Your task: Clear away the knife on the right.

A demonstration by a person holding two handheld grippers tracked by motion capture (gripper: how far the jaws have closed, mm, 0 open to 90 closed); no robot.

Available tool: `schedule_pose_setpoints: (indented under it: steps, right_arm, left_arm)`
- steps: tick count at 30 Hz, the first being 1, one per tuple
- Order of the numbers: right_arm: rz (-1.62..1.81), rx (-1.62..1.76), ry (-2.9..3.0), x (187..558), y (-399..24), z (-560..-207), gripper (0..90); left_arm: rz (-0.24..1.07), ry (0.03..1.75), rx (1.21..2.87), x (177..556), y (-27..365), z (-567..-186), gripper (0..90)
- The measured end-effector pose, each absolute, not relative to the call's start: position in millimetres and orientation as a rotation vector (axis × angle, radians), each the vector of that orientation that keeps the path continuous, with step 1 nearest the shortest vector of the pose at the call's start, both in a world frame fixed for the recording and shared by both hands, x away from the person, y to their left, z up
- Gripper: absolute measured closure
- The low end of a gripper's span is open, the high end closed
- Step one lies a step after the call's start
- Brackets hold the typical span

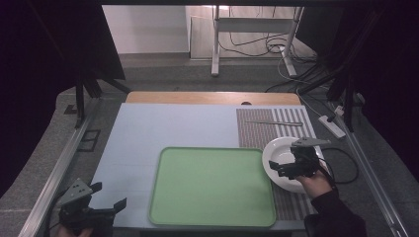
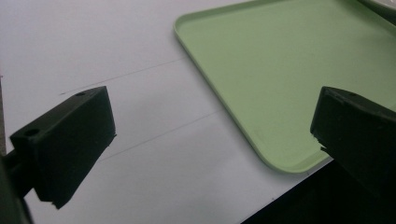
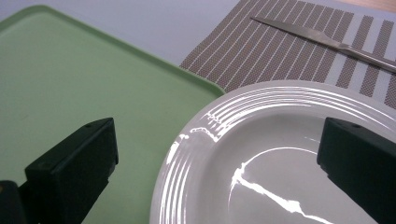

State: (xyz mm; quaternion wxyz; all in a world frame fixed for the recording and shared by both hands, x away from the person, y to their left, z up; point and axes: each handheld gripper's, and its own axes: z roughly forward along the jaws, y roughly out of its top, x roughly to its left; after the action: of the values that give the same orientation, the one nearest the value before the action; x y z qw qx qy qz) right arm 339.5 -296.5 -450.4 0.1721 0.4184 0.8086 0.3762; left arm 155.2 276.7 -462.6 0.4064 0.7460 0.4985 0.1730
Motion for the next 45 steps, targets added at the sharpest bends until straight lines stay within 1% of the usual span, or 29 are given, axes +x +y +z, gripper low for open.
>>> schedule_pose_setpoints:
  steps: [9, 14, 21, 26, 38, 45]
  right_arm:
    - [1.029, 1.255, 2.303, 363.4, -296.4, -451.7, 0.0]
    - [1.003, 1.220, 2.288, 371.2, -294.7, -451.7, 0.0]
    - [0.936, 1.257, 2.272, 395.2, -296.2, -459.9, 0.0]
    - [0.910, 1.268, 2.268, 405.6, -296.9, -461.5, 0.0]
    - [0.893, 1.376, 2.214, 434.7, -303.4, -467.4, 0.0]
    - [0.813, 1.407, 2.196, 452.7, -310.3, -472.5, 0.0]
  left_arm:
    - [0.434, 1.258, 1.879, 155.2, 277.1, -462.7, 0.0]
    - [0.432, 1.261, 1.879, 155.4, 277.0, -462.7, 0.0]
    - [0.432, 1.262, 1.880, 155.6, 277.1, -462.8, 0.0]
    - [0.431, 1.263, 1.879, 155.7, 277.3, -462.8, 0.0]
    - [0.428, 1.263, 1.882, 156.1, 276.9, -463.0, 0.0]
    - [0.426, 1.263, 1.882, 156.3, 277.1, -463.0, 0.0]
